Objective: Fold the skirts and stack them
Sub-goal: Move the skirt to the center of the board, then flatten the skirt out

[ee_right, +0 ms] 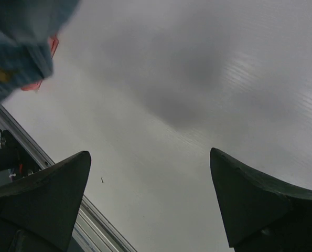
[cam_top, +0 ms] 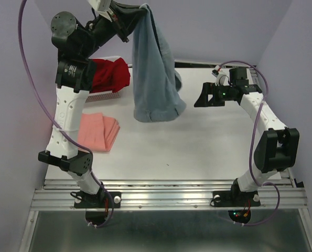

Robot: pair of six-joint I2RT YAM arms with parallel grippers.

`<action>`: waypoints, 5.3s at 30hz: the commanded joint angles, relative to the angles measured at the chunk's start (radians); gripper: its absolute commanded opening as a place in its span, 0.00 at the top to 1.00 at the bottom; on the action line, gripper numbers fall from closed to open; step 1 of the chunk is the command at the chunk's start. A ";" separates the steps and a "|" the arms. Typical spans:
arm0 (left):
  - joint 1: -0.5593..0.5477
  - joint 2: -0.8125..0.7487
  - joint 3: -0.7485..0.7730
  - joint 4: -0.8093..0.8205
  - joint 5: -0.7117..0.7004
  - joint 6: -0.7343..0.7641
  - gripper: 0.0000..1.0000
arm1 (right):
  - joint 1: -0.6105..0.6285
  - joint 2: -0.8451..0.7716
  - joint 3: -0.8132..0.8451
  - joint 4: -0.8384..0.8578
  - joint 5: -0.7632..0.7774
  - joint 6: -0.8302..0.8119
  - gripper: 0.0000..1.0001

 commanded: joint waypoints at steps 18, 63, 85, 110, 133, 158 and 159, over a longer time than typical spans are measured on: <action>-0.198 0.163 -0.573 0.036 -0.119 0.074 1.00 | -0.154 -0.173 -0.147 -0.060 0.098 -0.193 0.00; -0.699 -0.255 -1.475 -0.219 -0.512 0.674 0.02 | 0.001 0.120 -0.311 -0.246 -0.089 -0.399 0.42; -0.411 -0.189 -1.358 -0.083 -0.587 0.534 0.47 | -0.010 -0.241 -0.029 -0.134 -0.180 -0.150 0.99; -0.948 0.017 -1.141 -0.084 -0.745 0.696 0.18 | -0.030 -0.265 -0.135 0.363 -0.122 0.327 0.99; -0.856 0.265 -0.988 -0.144 -0.957 0.514 0.47 | -0.030 -0.347 -0.150 0.446 0.076 0.404 0.99; -0.455 -0.526 -1.058 -0.061 -0.696 0.967 1.00 | -0.165 -0.434 0.183 0.446 0.454 0.416 0.99; -0.455 -0.537 -1.068 -0.053 -0.716 0.970 1.00 | -0.165 -0.461 0.180 0.446 0.472 0.398 0.99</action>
